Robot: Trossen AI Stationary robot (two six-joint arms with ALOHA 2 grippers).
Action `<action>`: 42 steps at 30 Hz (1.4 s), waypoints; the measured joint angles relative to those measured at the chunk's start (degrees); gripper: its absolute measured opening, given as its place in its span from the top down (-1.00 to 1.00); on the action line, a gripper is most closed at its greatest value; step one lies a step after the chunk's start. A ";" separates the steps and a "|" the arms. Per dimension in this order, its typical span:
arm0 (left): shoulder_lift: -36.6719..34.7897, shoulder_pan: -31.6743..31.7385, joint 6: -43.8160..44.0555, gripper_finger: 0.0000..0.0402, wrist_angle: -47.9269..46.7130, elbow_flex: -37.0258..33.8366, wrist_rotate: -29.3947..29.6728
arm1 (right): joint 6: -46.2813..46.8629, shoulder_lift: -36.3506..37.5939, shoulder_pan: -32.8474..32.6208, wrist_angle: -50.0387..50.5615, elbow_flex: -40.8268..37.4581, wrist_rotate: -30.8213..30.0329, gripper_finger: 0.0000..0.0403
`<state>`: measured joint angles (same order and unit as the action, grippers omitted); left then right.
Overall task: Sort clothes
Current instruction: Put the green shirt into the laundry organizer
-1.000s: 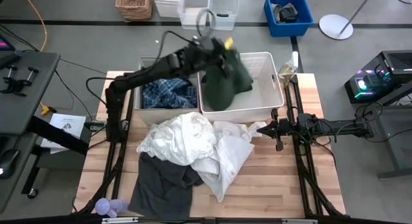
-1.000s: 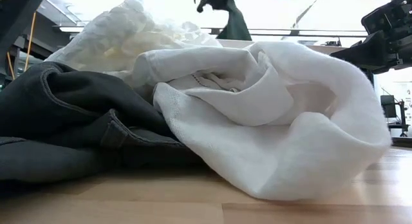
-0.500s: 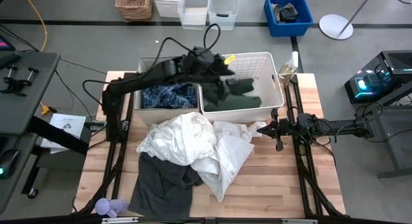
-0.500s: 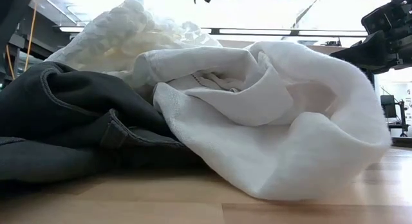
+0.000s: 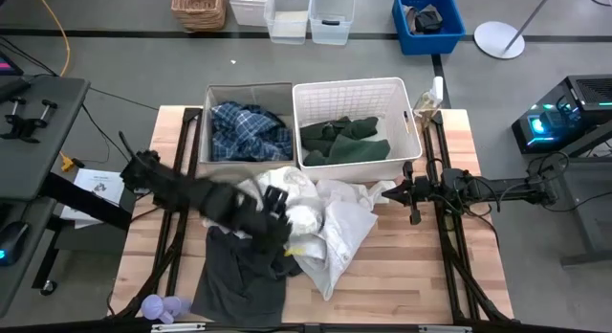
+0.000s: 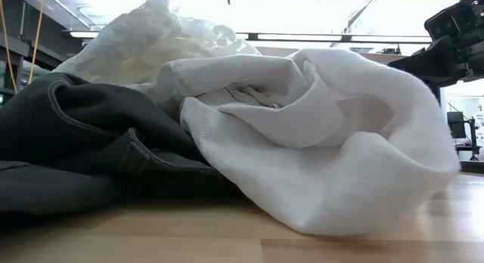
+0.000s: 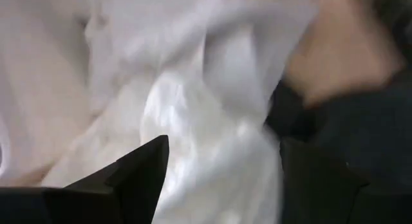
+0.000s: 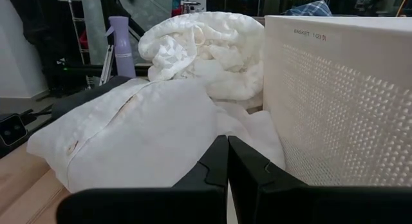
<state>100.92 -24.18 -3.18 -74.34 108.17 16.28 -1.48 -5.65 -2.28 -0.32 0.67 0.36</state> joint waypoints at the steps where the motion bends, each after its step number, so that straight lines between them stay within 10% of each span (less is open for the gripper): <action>1: -0.26 -1.40 -0.61 -0.42 -1.18 -2.09 4.55 | 0.00 0.00 0.02 0.00 0.02 0.00 1.00; 5: -0.93 -0.66 1.26 -0.42 -1.40 -8.65 16.59 | 0.00 -0.02 0.02 0.00 0.02 0.00 1.00; 16: -0.94 6.68 2.79 -0.33 5.91 -21.97 4.19 | 0.00 -0.01 0.02 0.00 0.01 0.00 1.00; 25: -0.81 6.93 2.45 0.89 7.46 -19.40 3.02 | 0.00 0.00 0.00 0.00 0.02 0.00 1.00; 35: -1.01 12.43 -1.95 -0.15 5.12 7.74 6.52 | 0.00 -0.02 0.02 0.00 0.01 0.00 1.00; 42: 1.61 28.63 -5.43 -0.53 31.80 11.99 -4.94 | 0.00 -0.02 0.01 -0.01 0.00 0.00 1.00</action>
<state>102.54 4.45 -8.61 -42.55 120.15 11.34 -1.48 -5.67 -2.27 -0.32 0.67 0.36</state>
